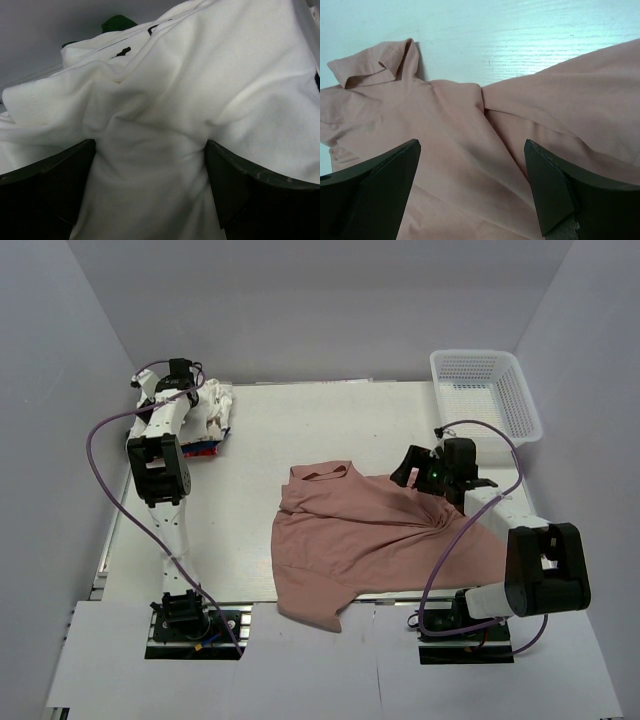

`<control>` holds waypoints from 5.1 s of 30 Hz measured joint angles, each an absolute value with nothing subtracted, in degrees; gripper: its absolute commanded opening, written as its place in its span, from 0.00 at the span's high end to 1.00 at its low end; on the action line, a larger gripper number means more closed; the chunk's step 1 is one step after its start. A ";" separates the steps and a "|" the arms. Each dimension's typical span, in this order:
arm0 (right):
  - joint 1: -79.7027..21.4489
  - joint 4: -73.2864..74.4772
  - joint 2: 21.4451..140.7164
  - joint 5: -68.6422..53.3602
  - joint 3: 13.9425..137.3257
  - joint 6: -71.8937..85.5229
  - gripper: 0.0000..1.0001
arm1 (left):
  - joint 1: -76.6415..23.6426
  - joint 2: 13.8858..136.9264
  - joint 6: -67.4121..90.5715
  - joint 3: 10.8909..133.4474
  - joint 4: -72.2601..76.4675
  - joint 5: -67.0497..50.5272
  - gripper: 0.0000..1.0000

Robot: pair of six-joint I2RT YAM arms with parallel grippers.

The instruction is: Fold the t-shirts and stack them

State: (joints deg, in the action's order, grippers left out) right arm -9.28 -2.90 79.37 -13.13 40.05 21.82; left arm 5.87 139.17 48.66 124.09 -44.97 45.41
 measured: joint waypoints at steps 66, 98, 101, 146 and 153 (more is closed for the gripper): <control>-5.98 19.90 64.27 15.00 36.51 29.15 0.10 | -39.94 124.90 14.31 97.36 -29.10 9.91 0.07; -2.66 11.25 81.69 -0.14 44.42 22.11 0.17 | -38.63 95.90 18.52 71.77 -21.12 23.97 1.00; -2.74 9.65 85.58 -2.76 46.28 21.74 0.18 | -38.35 95.61 20.10 70.32 -22.02 27.20 1.00; -5.82 11.68 98.00 -0.71 55.64 19.16 1.00 | -32.69 101.06 24.60 70.35 -28.23 28.88 1.00; -6.13 10.26 96.07 0.10 61.32 19.90 1.00 | -32.69 102.00 24.01 75.55 -30.09 30.35 1.00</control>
State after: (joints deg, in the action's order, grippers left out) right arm -6.13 10.26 96.07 0.10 61.32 19.90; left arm -32.69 102.00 24.01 75.55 -30.09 30.35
